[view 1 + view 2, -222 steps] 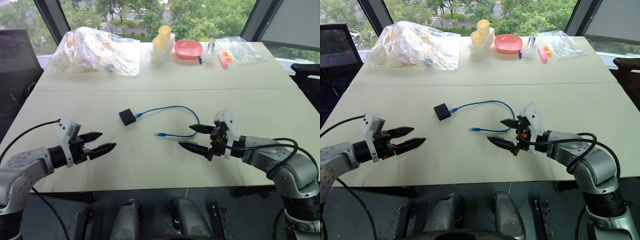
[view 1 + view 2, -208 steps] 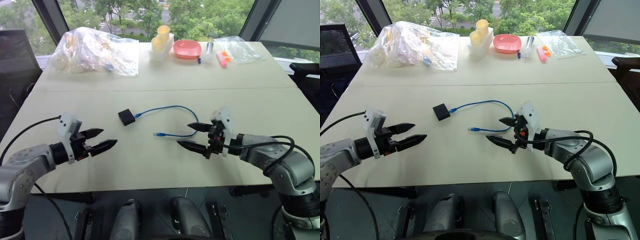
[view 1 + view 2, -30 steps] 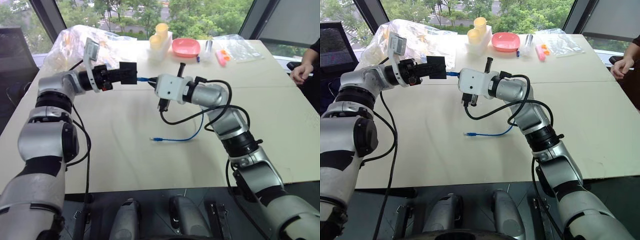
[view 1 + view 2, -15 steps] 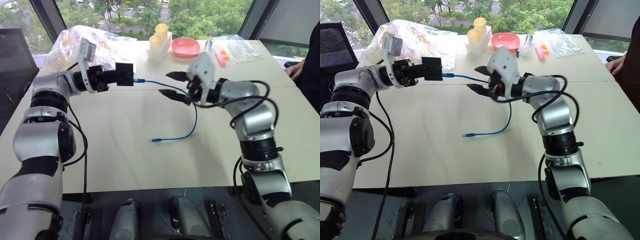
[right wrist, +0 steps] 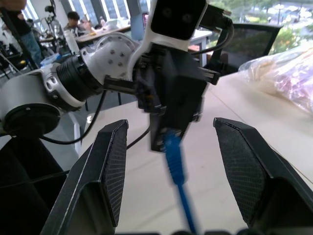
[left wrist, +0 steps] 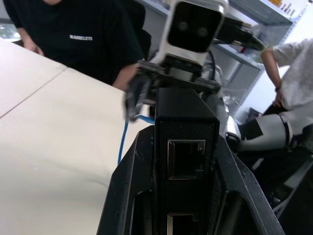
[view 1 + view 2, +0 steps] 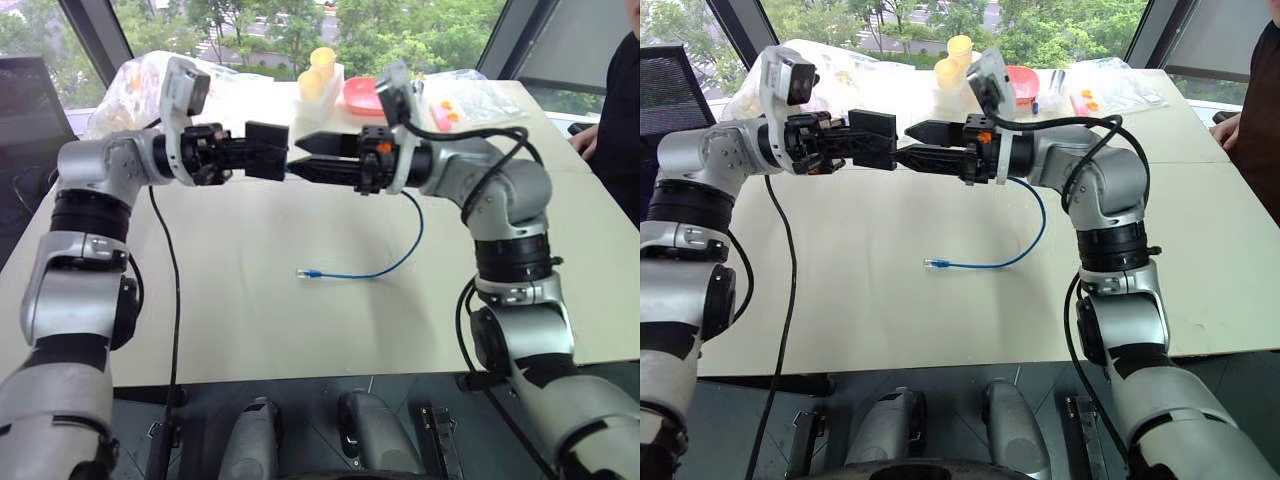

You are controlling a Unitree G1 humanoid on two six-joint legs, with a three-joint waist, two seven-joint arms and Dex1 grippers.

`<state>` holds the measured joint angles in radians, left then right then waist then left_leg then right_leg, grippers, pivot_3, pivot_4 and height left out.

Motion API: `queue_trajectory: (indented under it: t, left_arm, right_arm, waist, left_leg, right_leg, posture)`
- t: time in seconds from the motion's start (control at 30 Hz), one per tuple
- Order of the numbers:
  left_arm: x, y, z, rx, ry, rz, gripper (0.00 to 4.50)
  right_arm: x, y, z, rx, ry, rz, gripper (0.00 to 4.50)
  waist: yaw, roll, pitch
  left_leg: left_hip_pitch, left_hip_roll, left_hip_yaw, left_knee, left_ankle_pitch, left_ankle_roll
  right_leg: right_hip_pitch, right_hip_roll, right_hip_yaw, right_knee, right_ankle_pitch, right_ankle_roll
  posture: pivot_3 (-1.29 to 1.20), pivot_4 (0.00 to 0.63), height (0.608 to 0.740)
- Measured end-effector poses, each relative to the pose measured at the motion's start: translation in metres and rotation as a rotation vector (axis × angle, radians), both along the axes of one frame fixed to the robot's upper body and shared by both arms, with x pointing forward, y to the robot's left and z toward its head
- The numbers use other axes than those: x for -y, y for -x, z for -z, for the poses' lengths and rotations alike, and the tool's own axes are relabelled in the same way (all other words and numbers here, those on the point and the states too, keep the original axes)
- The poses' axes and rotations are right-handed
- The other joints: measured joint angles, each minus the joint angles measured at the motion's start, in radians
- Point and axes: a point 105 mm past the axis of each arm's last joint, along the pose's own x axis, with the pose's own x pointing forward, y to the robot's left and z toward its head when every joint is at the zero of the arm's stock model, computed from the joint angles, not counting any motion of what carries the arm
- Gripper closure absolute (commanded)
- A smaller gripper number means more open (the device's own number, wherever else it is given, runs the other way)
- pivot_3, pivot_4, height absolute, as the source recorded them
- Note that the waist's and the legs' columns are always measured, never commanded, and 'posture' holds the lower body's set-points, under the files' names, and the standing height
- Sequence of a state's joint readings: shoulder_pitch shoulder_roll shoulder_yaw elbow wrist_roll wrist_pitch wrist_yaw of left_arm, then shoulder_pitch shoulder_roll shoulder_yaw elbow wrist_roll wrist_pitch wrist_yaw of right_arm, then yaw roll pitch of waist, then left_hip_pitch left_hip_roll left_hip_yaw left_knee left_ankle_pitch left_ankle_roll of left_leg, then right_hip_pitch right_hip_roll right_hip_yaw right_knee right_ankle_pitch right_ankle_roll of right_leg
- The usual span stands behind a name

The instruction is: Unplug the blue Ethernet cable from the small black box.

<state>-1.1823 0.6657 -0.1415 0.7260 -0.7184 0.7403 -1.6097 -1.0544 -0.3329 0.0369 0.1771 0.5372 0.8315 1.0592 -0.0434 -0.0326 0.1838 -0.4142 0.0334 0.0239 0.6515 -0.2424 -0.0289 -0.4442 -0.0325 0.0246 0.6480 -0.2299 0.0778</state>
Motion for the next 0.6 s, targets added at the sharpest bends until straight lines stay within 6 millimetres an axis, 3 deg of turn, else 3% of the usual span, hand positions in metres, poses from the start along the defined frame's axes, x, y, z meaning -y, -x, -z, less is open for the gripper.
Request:
queue_trajectory:
  t: [0.53, 0.6]
  left_arm:
    - [-0.0025, -0.0008, 0.0006, 0.002, 0.002, -0.007, 3.95]
    - [-0.0031, -0.0015, 0.001, 0.003, 0.004, -0.011, 3.95]
  right_arm:
    - [-0.0018, -0.0004, 0.006, -0.061, 0.001, -0.036, 1.62]
    - [-0.0016, 0.0, 0.0058, -0.069, -0.003, -0.038, 2.14]
  waist:
    - [0.0, 0.0, 0.0]
    - [0.0, 0.0, 0.0]
  left_leg:
    - [0.0, 0.0, 0.0, 0.0, 0.0, 0.0]
    - [0.0, 0.0, 0.0, 0.0, 0.0, 0.0]
  right_leg:
    - [0.0, 0.0, 0.0, 0.0, 0.0, 0.0]
    - [0.0, 0.0, 0.0, 0.0, 0.0, 0.0]
  posture:
    - [0.0, 0.15, 0.74]
    - [0.0, 0.15, 0.74]
